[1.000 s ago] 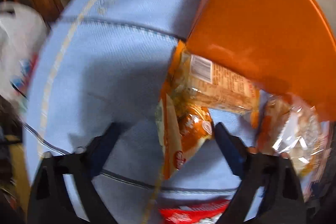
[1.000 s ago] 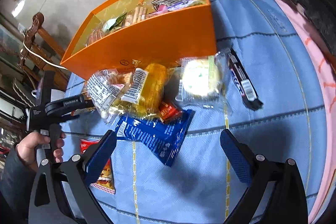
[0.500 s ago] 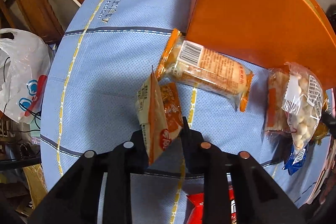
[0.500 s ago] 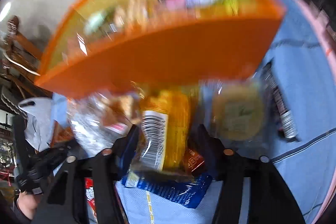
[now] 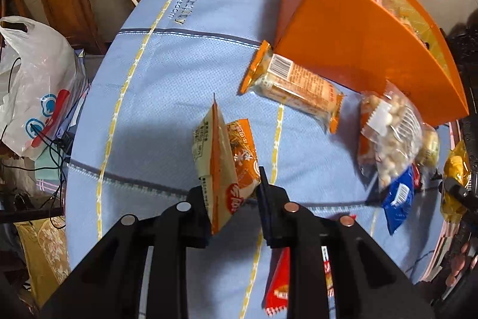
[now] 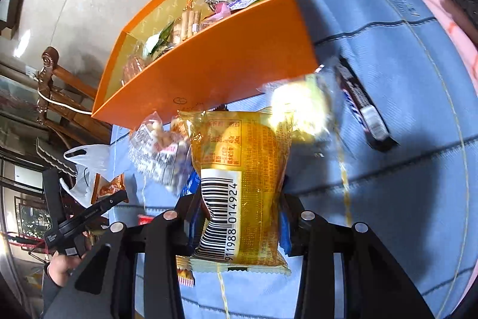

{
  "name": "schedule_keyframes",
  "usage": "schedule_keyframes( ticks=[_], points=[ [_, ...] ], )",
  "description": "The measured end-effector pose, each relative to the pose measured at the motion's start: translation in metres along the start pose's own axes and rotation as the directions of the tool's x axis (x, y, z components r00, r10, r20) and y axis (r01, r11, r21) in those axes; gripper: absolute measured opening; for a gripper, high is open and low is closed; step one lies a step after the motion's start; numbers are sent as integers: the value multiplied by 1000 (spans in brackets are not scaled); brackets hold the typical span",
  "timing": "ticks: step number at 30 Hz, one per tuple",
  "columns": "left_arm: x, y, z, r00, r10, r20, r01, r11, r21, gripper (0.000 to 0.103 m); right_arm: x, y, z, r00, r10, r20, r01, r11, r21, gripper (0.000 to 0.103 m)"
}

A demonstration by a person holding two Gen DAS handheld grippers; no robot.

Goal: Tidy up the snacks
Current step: 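Carry the cracker bag in the left tool while the right tool carries the yellow bag to the box, then release the cracker bag into the box with the left tool while the right tool releases the yellow bag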

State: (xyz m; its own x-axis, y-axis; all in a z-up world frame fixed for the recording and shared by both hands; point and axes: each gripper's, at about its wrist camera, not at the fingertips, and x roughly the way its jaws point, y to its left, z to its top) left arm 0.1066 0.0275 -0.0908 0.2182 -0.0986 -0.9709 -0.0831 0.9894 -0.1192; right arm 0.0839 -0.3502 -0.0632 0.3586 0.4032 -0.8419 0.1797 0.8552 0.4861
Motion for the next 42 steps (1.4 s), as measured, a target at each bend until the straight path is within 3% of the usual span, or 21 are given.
schedule_keyframes(
  ticks=[8, 11, 13, 21, 25, 26, 27, 28, 29, 31, 32, 36, 39, 42],
  points=[
    [-18, -1, -6, 1000, -21, 17, 21, 1000, 8, 23, -20, 8, -16, 999, 8, 31, -8, 1000, -24, 39],
    [-38, -13, -3, 998, -34, 50, 32, 999, 35, 23, -30, 15, -6, 996, -33, 89, 38, 998, -55, 39],
    [-55, -20, 3, 995, -48, 86, 43, 997, 58, 23, -38, 21, 1, 993, -17, 114, 25, 997, -68, 40],
    [-107, -83, 82, 968, -144, 205, 107, 978, 182, 24, -59, 62, 76, 972, 35, 233, 1, 988, -155, 41],
    [-103, -125, 135, 961, -158, 228, 105, 968, 227, 24, -52, 73, 116, 965, 51, 257, -10, 988, -157, 41],
    [-95, -134, 148, 961, -166, 222, 114, 967, 229, 26, -47, 73, 126, 965, 49, 259, -10, 989, -148, 42],
    [-90, -138, 154, 958, -182, 220, 132, 966, 224, 42, -42, 74, 135, 963, 45, 267, -7, 990, -144, 49],
    [-81, -142, 166, 953, -213, 213, 168, 963, 212, 59, -34, 73, 145, 959, 43, 281, -3, 990, -139, 72],
    [-73, -145, 173, 956, -205, 210, 164, 967, 193, 94, -25, 70, 152, 959, 25, 283, 8, 993, -114, 81],
    [-70, -145, 175, 956, -152, 252, 117, 982, 146, 97, -17, 56, 157, 961, 16, 277, -9, 1000, -25, 86],
    [-70, -144, 173, 952, -159, 261, 123, 981, 149, 97, -16, 48, 153, 958, 43, 283, -43, 999, -7, 86],
    [-60, -134, 159, 971, -127, 204, 94, 982, 166, 97, -16, 28, 133, 958, 4, 285, -8, 1000, 14, 91],
    [-58, -120, 143, 974, -121, 192, 93, 984, 151, 97, -25, 17, 107, 953, 59, 297, -56, 998, -18, 91],
    [-54, -107, 122, 983, -94, 161, 70, 986, 150, 97, -35, 19, 88, 957, 2, 291, 15, 998, -54, 99]
  ],
)
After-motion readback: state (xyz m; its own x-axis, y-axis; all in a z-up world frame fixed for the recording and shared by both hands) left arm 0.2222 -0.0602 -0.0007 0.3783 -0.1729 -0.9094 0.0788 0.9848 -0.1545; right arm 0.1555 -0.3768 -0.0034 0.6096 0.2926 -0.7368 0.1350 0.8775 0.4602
